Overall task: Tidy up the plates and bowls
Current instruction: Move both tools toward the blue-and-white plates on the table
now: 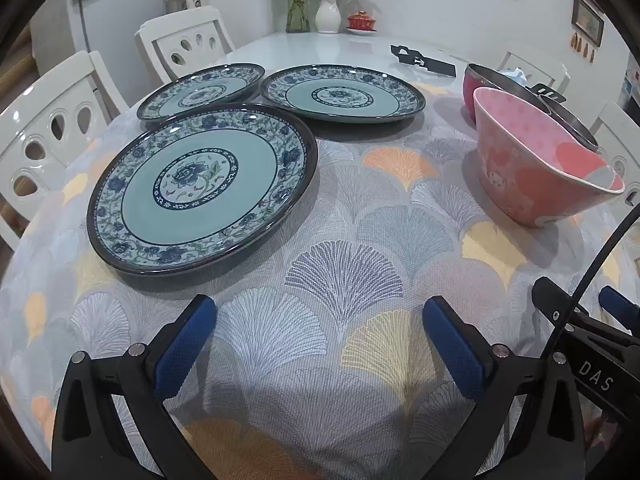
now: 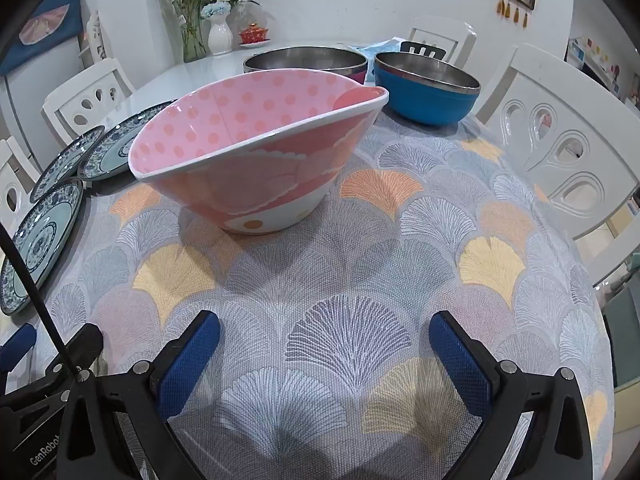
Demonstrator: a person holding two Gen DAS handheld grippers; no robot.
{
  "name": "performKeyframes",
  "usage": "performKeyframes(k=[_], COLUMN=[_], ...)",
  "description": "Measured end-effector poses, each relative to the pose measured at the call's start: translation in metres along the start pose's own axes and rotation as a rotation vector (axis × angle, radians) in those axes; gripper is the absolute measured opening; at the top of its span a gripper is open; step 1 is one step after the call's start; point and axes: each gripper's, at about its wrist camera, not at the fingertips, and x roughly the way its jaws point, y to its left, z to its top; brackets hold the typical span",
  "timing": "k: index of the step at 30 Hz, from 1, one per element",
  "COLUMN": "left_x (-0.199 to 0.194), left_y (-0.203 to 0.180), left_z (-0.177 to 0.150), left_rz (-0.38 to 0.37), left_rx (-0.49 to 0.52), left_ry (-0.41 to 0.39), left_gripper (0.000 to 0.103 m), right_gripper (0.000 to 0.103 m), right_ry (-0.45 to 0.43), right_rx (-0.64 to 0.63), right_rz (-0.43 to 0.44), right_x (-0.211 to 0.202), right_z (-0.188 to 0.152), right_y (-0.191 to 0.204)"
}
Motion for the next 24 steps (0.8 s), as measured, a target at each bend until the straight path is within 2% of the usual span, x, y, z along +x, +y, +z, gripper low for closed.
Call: performKeyframes(k=[6,12,14,16,20,22,24], left_x=[0.0,-0.003,-0.01,-0.023,-0.06,-0.081,-0.099], left_y=[-0.002,0.005,0.005,0.012,0.039,0.057,0.077], left_z=[0.0,-0.002,-0.006,-0.013,-0.023,-0.017,-0.007], left_rz=[-0.01,-0.06,-0.04,-0.01,0.047,0.063,0.076], left_rx=[0.029,0.085,0.08,0.061,0.065,0.067,0.061], left_ry=[0.044,0.107,0.135,0.145,0.089,0.055,0.027], left_gripper=[0.103,0.103,0.103,0.103,0.103,0.103,0.103], right_gripper=[0.103,0.103,0.103,0.103,0.103,0.103,0.103], right_ry=[0.007,0.04,0.078,0.154,0.296,0.37,0.397], right_rx=[-0.009,-0.031,-0.043,-0.058,-0.075,-0.102,-0.113], right_rz=[0.002,0.013,0.02,0.038,0.039,0.049,0.087], right_x=[-0.001,-0.007,-0.012,-0.016,-0.023,-0.023,-0.03], right_z=[-0.001,-0.007,-0.011,-0.014,-0.022,-0.022,-0.022], right_y=[0.0,0.002,0.003,0.001,0.005,0.014,0.027])
